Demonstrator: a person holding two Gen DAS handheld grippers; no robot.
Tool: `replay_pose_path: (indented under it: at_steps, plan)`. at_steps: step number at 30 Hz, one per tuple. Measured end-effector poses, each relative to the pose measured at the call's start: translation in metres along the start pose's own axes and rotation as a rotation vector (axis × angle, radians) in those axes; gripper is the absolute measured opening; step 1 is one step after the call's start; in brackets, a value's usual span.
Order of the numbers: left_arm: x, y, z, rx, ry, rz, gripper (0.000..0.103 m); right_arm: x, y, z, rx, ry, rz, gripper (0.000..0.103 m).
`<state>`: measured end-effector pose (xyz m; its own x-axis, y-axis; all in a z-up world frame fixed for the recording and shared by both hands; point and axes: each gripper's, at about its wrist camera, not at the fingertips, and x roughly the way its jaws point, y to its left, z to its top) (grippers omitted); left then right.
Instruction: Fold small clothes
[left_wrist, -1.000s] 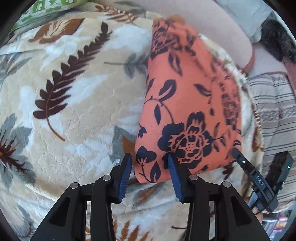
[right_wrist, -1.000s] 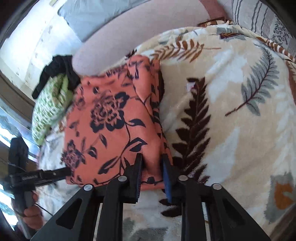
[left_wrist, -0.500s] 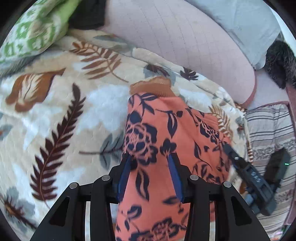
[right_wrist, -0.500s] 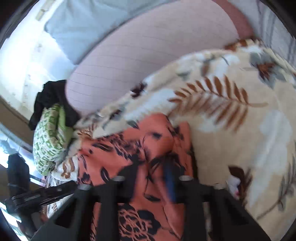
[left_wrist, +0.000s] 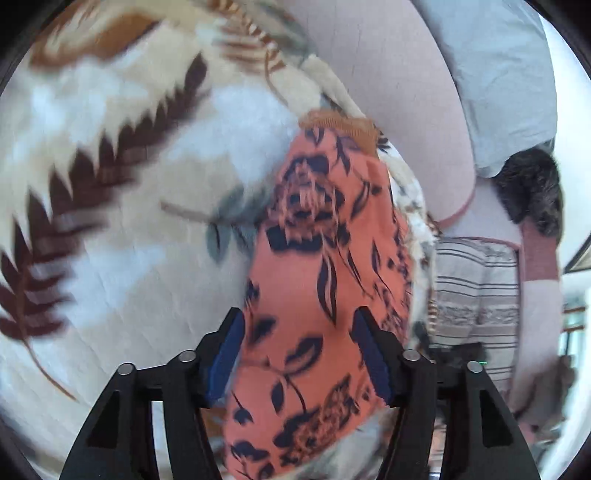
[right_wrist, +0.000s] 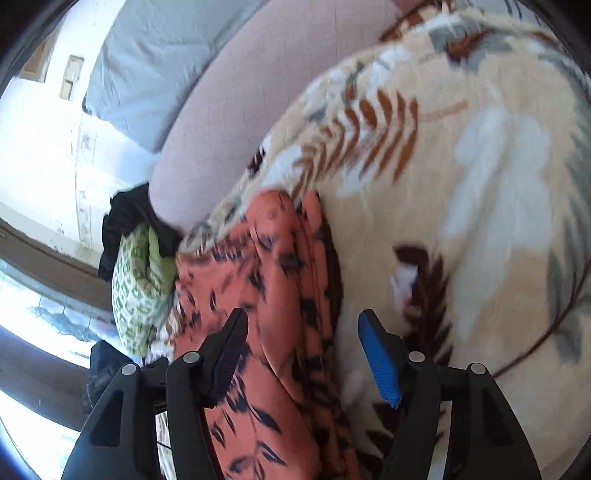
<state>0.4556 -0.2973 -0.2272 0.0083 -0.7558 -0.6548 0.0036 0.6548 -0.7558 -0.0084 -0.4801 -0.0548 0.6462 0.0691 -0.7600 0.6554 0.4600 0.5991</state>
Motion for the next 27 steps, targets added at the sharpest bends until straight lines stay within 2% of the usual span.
replay_pose_path:
  at_steps: [2,4,5,6,8,9,10,12,16,20,23,27]
  plan:
    - [0.016,0.009,-0.006,-0.047,0.046,-0.012,0.068,0.019,-0.003,-0.011,0.009,0.072,0.036,0.067]
    - [0.031,0.014,-0.010,-0.069,0.078,0.012,0.070,0.021,0.005,-0.019,-0.026,0.021,0.030,0.068]
    - [0.034,0.014,-0.011,-0.073,0.080,0.008,0.069,0.025,0.009,-0.019,-0.030,0.017,0.028,0.064]
    - [0.033,0.011,-0.011,-0.075,0.067,0.014,0.068,0.032,0.013,-0.020,-0.028,0.039,0.043,0.044]
    - [0.028,0.002,-0.010,-0.049,0.046,0.032,0.049,0.033,0.025,-0.024,-0.078,0.027,-0.003,0.038]
    - [0.025,-0.003,-0.011,-0.026,0.038,0.042,0.046,0.030,0.034,-0.025,-0.132,0.012,-0.033,0.032]
    - [0.022,-0.007,-0.012,-0.008,0.031,0.049,0.041,0.026,0.043,-0.027,-0.169,-0.001,-0.061,0.030]
    - [0.010,-0.018,-0.017,0.033,0.003,0.057,0.038,0.019,0.054,-0.029,-0.187,-0.019,-0.080,0.028]
    - [-0.038,-0.035,-0.054,0.069,-0.046,0.024,0.036,-0.003,0.083,-0.045,-0.243,-0.070,-0.043,0.026]
    - [-0.094,-0.037,-0.097,0.138,-0.103,0.026,0.036,-0.019,0.114,-0.073,-0.294,-0.061,0.010,0.026]
    - [-0.145,-0.015,-0.131,0.164,-0.130,0.030,0.036,-0.021,0.130,-0.101,-0.298,-0.028,0.063,0.026]
    - [-0.199,0.030,-0.170,0.133,-0.130,0.039,0.037,-0.020,0.135,-0.146,-0.290,0.020,0.119,0.027]
